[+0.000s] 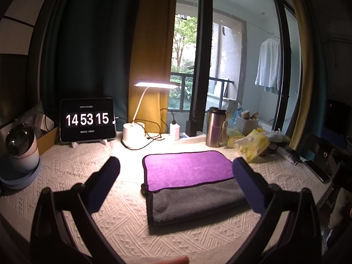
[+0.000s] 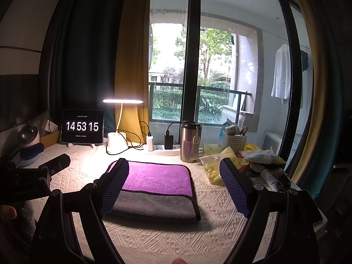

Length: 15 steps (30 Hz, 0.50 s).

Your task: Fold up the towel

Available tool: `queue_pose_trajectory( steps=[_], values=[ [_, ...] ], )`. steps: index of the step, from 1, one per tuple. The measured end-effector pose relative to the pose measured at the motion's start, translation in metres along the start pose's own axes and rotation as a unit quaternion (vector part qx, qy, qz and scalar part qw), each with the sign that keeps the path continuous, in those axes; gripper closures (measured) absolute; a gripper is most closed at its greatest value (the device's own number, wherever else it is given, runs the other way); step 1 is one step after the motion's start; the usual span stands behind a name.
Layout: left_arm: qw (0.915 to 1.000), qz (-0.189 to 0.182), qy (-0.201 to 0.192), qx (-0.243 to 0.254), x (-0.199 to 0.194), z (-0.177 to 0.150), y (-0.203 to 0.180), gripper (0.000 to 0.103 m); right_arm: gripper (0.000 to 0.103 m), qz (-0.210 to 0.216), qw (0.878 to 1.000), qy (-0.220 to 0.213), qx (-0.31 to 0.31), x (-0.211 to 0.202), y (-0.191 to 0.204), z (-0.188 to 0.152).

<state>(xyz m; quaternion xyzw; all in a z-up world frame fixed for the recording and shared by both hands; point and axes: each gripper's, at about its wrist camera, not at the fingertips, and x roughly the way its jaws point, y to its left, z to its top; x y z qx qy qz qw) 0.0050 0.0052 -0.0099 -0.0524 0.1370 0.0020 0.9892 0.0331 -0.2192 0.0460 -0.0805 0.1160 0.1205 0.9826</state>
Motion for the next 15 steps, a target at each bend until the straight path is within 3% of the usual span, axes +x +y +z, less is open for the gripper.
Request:
queue_pose_trajectory(
  steps=[15],
  values=[
    [1.0000, 0.000, 0.000, -0.001, -0.0002, 0.0001, -0.0004, 0.000, 0.016, 0.000, 1.000, 0.002, 0.001, 0.0000, -0.0019, -0.0008]
  ],
)
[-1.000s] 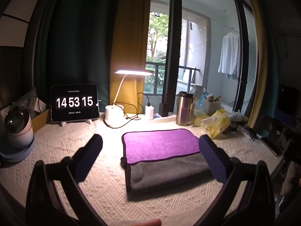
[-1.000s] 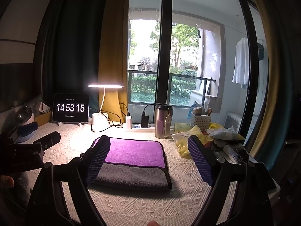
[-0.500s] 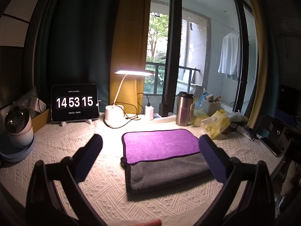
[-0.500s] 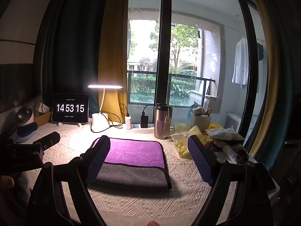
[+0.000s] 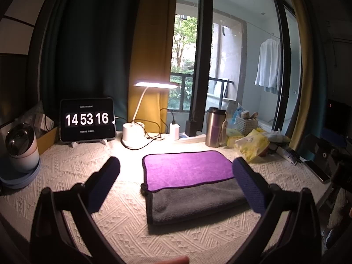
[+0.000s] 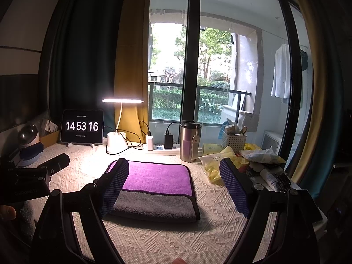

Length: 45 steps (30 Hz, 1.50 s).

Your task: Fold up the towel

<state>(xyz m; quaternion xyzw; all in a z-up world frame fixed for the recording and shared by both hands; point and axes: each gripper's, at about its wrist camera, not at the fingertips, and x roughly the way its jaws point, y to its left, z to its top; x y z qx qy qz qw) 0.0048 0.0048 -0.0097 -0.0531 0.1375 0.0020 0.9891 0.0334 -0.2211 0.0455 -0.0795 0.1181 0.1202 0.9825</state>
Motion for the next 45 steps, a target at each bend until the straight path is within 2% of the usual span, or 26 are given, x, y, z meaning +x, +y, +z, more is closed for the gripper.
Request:
queue_pose_trajectory(
  steps=[16, 31, 45],
  values=[
    [0.9995, -0.006, 0.032, 0.006, 0.019, -0.010, -0.011, 0.000, 0.016, -0.004, 1.000, 0.019, 0.010, 0.014, -0.011, -0.010],
    [0.9969, -0.004, 0.077, 0.017, 0.055, -0.021, -0.021, 0.000, 0.016, -0.004, 0.998, 0.055, 0.029, 0.051, -0.028, -0.023],
    [0.9914, 0.015, 0.129, 0.020, 0.094, -0.033, -0.021, 0.000, 0.016, -0.012, 0.995, 0.097, 0.036, 0.088, -0.050, -0.038]
  ],
)
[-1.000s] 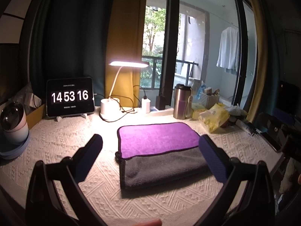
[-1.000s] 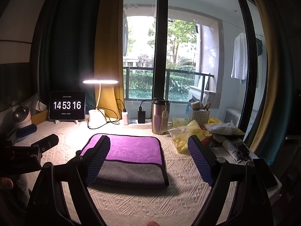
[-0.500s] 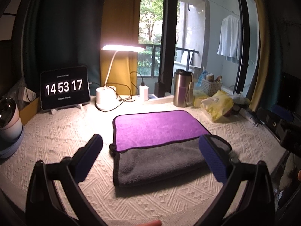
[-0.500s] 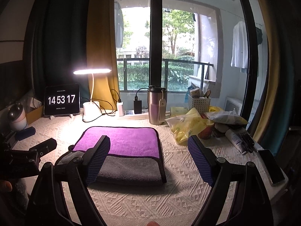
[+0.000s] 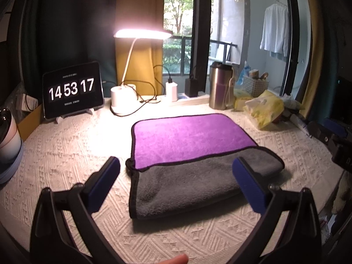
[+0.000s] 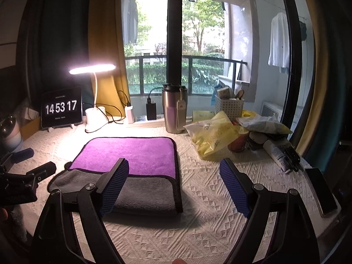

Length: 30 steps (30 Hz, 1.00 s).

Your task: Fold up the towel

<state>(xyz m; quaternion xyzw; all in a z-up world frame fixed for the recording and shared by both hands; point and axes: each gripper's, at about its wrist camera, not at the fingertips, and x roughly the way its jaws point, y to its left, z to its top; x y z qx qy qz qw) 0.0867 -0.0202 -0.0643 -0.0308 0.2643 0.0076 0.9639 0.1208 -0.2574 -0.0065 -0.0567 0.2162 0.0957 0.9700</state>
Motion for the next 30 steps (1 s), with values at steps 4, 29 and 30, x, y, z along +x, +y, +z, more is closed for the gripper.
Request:
queue_pose_trajectory(
  steps=[4, 29, 30],
  values=[
    [0.9996, -0.001, 0.025, -0.010, 0.016, -0.001, 0.005, 0.001, 0.016, 0.002, 1.000, 0.015, 0.003, 0.014, -0.007, -0.002],
    [0.9905, 0.022, 0.127, -0.048, 0.093, -0.013, 0.030, 0.015, 0.021, 0.053, 0.993, 0.102, -0.001, 0.094, -0.017, -0.009],
    [0.9901, 0.023, 0.130, -0.048, 0.095, -0.014, 0.031, 0.016, 0.021, 0.054, 0.993, 0.104, -0.002, 0.096, -0.017, -0.010]
  ],
)
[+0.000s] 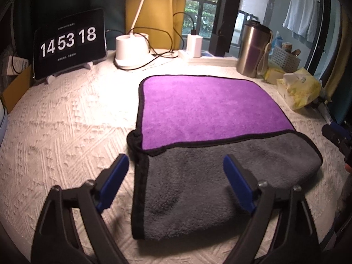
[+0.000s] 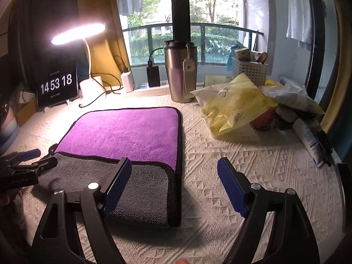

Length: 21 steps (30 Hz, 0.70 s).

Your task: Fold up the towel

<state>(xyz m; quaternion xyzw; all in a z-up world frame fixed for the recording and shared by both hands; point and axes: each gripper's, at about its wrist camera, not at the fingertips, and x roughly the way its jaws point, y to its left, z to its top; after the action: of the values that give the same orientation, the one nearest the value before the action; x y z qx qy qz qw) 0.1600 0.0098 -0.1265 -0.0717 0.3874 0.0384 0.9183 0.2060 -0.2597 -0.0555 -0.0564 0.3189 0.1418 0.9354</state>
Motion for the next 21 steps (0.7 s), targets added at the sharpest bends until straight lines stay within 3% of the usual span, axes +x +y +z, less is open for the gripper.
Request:
queue_pose_trajectory(
  steps=[3, 5, 7, 10, 19, 21],
  values=[
    [0.9999, -0.005, 0.014, -0.004, 0.007, 0.000, 0.002, 0.023, 0.026, 0.009, 1.000, 0.012, 0.001, 0.010, -0.001, 0.001],
    [0.9996, -0.010, 0.025, -0.010, 0.011, 0.000, 0.003, 0.029, 0.038, 0.020, 1.000, 0.024, 0.004, 0.016, -0.001, 0.001],
    [0.9992, -0.014, 0.032, -0.017, 0.014, 0.000, 0.006, 0.033, 0.042, 0.025, 0.999, 0.036, 0.004, 0.022, 0.000, 0.000],
    [0.9992, -0.013, 0.034, -0.018, 0.015, 0.000, 0.007, 0.038, 0.044, 0.029, 0.998, 0.052, -0.001, 0.028, 0.003, -0.002],
    [0.9993, -0.006, 0.033, -0.018, 0.016, 0.000, 0.010, 0.060, 0.070, 0.033, 0.995, 0.088, -0.015, 0.044, 0.009, -0.006],
    [0.9993, -0.008, 0.032, -0.019, 0.016, 0.000, 0.012, 0.065, 0.071, 0.029, 0.994, 0.098, -0.024, 0.048, 0.013, -0.009]
  ],
)
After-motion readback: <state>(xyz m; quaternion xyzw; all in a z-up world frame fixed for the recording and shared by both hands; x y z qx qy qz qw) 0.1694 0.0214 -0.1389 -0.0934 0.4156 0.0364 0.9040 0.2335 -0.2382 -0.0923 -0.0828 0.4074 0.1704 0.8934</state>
